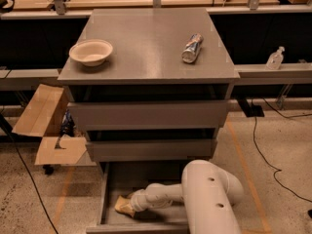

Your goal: Pick sponge from bottom drawer and place on counter

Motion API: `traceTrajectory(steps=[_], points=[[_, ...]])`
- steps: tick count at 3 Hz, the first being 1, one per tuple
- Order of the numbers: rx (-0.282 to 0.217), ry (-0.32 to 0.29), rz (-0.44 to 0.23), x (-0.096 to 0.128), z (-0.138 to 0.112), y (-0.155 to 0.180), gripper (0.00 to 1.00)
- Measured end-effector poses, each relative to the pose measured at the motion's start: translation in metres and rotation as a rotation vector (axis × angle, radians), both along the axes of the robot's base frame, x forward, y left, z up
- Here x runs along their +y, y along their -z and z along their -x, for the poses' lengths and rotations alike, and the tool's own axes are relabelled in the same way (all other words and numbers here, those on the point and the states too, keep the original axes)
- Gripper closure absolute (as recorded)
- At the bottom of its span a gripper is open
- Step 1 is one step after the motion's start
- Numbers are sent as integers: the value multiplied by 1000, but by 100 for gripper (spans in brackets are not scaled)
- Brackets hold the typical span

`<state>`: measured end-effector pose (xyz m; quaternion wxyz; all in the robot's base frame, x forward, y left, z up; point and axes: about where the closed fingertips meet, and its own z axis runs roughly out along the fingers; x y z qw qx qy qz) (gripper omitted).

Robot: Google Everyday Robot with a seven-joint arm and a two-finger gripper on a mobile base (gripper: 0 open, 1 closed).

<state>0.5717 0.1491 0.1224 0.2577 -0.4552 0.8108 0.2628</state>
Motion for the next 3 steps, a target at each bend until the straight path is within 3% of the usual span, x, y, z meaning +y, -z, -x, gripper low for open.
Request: traceTrajectory(steps=[1, 3], points=[[0, 1, -47, -2, -5, -23, 100], [43, -53, -124, -15, 9, -73, 100]])
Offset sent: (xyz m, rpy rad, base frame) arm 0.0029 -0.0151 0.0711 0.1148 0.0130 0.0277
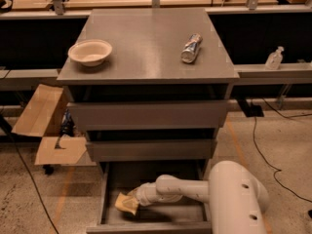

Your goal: Pick sponge from bottom drawer and place on counter

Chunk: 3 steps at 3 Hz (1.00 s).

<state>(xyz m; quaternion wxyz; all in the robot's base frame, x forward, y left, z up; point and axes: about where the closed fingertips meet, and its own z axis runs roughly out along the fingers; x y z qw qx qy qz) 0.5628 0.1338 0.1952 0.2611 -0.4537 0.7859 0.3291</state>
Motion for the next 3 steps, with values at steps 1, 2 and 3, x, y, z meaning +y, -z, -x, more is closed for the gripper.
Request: traceTrajectory(steps=[1, 2, 3], points=[[68, -47, -63, -19, 10, -48, 100], [148, -108, -123, -44, 26, -102, 100], [209, -130, -152, -84, 41, -163, 100]])
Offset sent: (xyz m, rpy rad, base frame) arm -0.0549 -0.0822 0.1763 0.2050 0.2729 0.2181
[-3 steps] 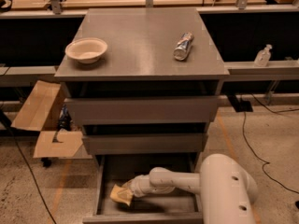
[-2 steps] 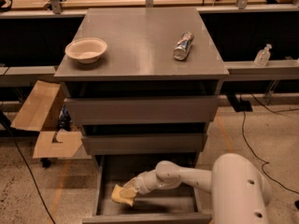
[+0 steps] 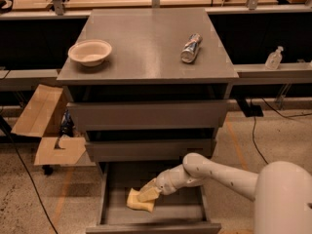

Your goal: Pick sponge from bottom drawer and place on counter

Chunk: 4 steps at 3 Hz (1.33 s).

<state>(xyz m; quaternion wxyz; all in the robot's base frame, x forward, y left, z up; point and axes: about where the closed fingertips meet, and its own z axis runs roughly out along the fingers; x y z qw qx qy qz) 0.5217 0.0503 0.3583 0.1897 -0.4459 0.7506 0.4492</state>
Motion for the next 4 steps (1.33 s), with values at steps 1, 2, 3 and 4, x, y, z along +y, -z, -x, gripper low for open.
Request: traceTrajectory(steps=[1, 2, 3, 4], points=[[20, 10, 32, -43, 9, -64, 100], [-8, 27, 98, -83, 10, -139, 100], [-50, 53, 213, -119, 1, -214, 100], [-147, 96, 365, -151, -28, -328, 100]])
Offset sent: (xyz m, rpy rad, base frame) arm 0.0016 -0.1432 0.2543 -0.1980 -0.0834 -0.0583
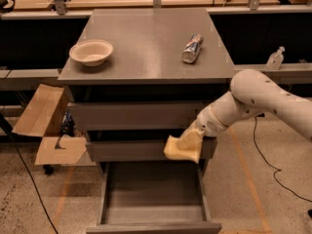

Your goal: Pick sponge from bottom drawer and place on counter

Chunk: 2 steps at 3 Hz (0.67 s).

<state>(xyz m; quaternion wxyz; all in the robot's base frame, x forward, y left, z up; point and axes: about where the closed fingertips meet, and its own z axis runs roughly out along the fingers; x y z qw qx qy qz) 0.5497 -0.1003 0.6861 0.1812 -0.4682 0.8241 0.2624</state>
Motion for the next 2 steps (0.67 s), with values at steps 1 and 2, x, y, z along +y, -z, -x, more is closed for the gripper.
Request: traceTrajectory(steps=[1, 2], points=[[0, 0, 0, 0, 0, 0, 100], [1, -12, 0, -11, 0, -20, 100]])
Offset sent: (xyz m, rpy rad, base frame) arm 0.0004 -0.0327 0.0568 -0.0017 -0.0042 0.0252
